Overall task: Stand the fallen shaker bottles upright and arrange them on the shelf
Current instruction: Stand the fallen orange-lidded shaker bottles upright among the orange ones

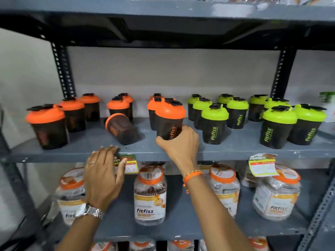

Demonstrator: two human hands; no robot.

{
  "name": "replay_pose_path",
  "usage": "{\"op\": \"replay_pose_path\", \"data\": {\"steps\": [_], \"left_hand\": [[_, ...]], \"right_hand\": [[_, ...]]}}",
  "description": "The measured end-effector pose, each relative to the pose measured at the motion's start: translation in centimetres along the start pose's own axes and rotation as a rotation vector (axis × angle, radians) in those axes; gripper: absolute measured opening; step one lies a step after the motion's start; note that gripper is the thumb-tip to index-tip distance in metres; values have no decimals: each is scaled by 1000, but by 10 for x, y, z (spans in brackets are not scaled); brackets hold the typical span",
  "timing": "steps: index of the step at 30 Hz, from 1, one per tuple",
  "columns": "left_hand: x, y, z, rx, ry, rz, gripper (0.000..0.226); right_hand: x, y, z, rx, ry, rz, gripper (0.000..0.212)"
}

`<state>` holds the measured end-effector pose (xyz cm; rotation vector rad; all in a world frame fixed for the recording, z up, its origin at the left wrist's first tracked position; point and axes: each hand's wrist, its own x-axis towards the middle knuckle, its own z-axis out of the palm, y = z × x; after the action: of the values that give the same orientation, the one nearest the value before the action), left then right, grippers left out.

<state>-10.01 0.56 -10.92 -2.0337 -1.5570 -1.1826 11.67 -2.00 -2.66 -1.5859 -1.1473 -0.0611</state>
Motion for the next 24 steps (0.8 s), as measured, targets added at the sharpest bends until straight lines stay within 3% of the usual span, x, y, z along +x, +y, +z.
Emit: {"op": "replay_pose_path", "data": {"steps": [6, 24], "left_hand": [[5, -31, -2, 20, -51, 40, 54], [-2, -26, 1, -61, -55, 9, 51]], "right_hand": [[5, 0, 24, -121, -87, 8, 52], [15, 10, 18, -164, -212, -7, 66]]}}
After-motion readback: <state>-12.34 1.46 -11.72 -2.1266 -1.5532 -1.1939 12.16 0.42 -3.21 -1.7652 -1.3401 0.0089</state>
